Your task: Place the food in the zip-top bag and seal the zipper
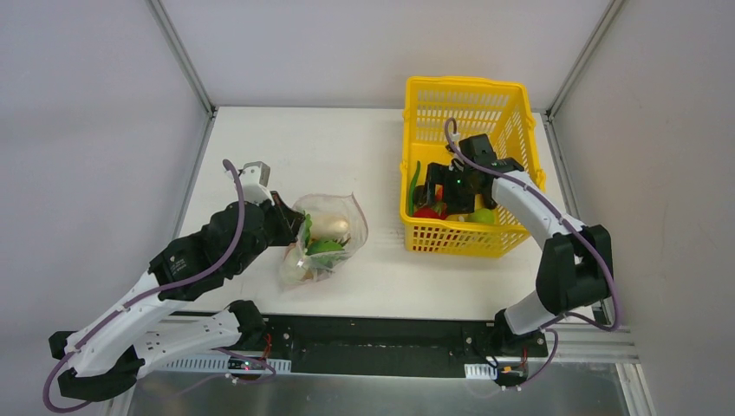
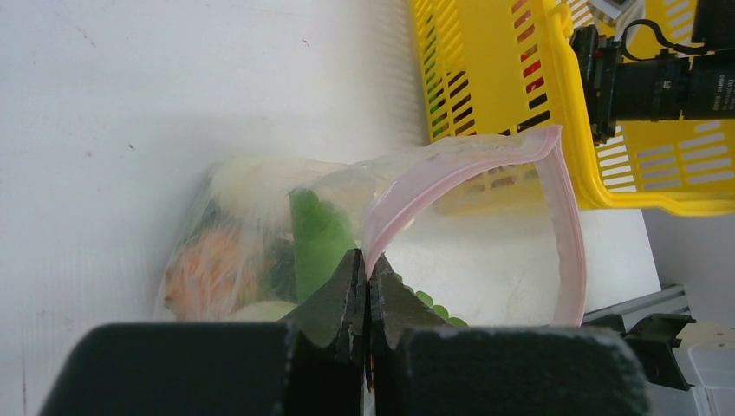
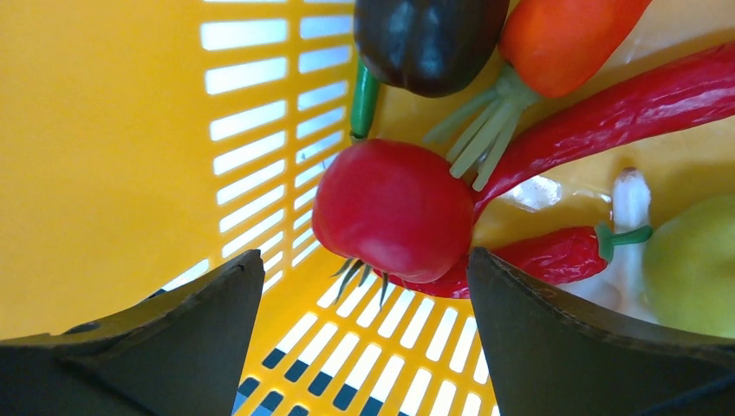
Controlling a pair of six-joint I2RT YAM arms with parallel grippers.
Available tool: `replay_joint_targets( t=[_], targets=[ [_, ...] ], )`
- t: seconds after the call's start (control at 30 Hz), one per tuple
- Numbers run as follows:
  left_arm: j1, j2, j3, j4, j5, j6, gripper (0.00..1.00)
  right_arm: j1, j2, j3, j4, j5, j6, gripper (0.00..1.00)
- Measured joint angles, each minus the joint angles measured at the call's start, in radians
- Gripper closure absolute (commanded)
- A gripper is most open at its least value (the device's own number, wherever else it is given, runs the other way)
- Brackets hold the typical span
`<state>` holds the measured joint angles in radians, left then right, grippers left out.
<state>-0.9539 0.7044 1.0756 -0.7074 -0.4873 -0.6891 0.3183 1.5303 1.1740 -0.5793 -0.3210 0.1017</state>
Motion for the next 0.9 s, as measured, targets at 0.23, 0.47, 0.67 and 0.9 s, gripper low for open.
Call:
replay_joint_targets(
  t=[0.23,0.47,0.67,0.9],
  targets=[
    [0.000,0.005,0.000,0.000,0.000,0.000,1.00,0.000,0.079,0.000,-0.025,-0.033,-0.035,0.11],
    [0.000,0.007,0.000,0.000,0.000,0.000,1.00,0.003,0.167,0.000,-0.008,-0.039,-0.033,0.16],
    [0.000,0.007,-0.001,0.000,0.000,-0.001,1.00,0.007,0.179,-0.002,-0.008,-0.036,-0.035,0.38],
    [0.000,0.007,-0.001,0.000,0.000,-0.002,1.00,0.007,0.150,-0.009,-0.005,-0.040,-0.026,0.53]
  ],
)
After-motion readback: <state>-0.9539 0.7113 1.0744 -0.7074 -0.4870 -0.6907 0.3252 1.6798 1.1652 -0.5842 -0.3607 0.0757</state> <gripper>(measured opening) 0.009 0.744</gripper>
